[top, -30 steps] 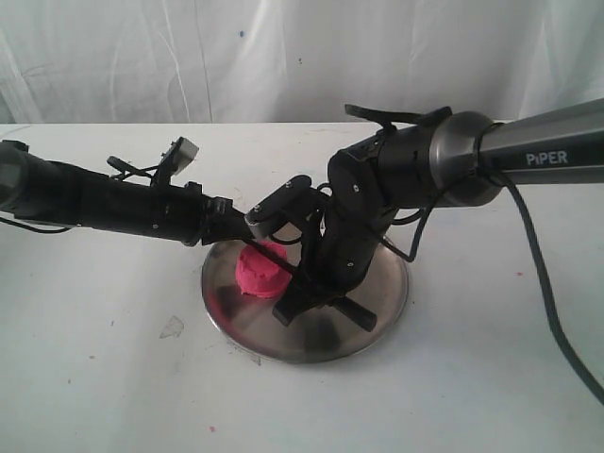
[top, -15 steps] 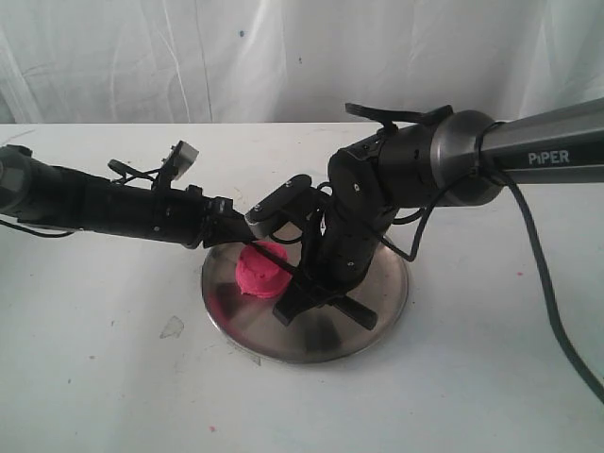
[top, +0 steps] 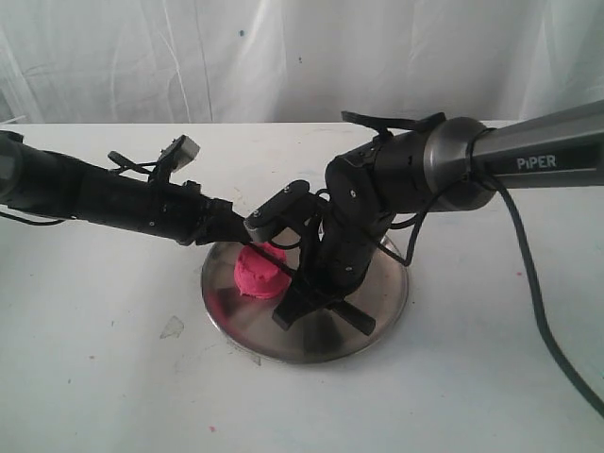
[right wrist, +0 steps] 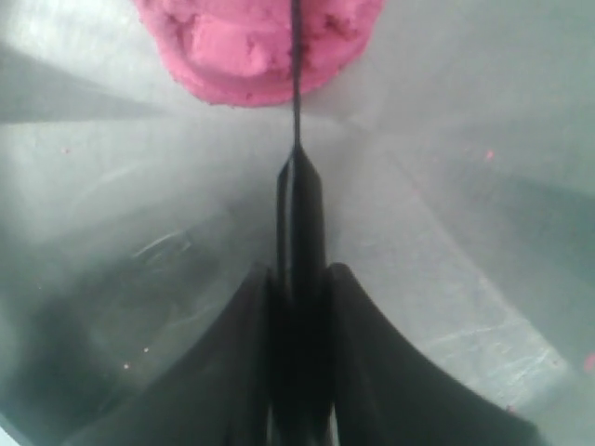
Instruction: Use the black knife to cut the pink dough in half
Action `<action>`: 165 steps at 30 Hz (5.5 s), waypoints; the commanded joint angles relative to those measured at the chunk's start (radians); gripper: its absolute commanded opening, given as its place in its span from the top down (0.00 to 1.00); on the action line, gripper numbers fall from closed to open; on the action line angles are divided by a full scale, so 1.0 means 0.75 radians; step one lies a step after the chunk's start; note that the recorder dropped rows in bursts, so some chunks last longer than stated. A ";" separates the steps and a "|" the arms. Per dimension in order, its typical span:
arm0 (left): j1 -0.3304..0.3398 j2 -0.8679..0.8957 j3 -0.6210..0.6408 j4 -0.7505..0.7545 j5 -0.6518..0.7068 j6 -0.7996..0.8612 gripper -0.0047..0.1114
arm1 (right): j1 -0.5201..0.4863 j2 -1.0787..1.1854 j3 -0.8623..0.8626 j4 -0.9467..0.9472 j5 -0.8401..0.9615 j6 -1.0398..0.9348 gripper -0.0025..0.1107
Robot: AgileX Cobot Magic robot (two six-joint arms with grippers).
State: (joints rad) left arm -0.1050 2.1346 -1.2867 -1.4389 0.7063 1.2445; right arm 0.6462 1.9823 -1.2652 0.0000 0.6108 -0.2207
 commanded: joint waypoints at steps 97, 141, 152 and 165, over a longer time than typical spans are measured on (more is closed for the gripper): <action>-0.119 0.028 -0.426 0.929 -0.071 -0.679 0.96 | 0.001 -0.044 -0.024 0.014 -0.015 -0.013 0.98; -0.155 0.029 -0.423 1.152 -0.073 -0.794 0.96 | 0.001 -0.024 -0.024 0.019 -0.040 -0.013 0.98; -0.155 0.031 -0.423 1.123 -0.081 -0.787 0.96 | 0.001 0.009 -0.024 0.043 -0.063 -0.013 0.98; -0.157 0.031 -0.423 1.121 -0.087 -0.787 0.96 | 0.001 0.031 -0.024 0.043 -0.082 -0.013 0.98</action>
State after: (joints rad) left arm -0.2190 2.1534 -1.6112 -0.5779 0.6263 0.6508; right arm 0.6501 2.0008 -1.2809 0.0275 0.5780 -0.2291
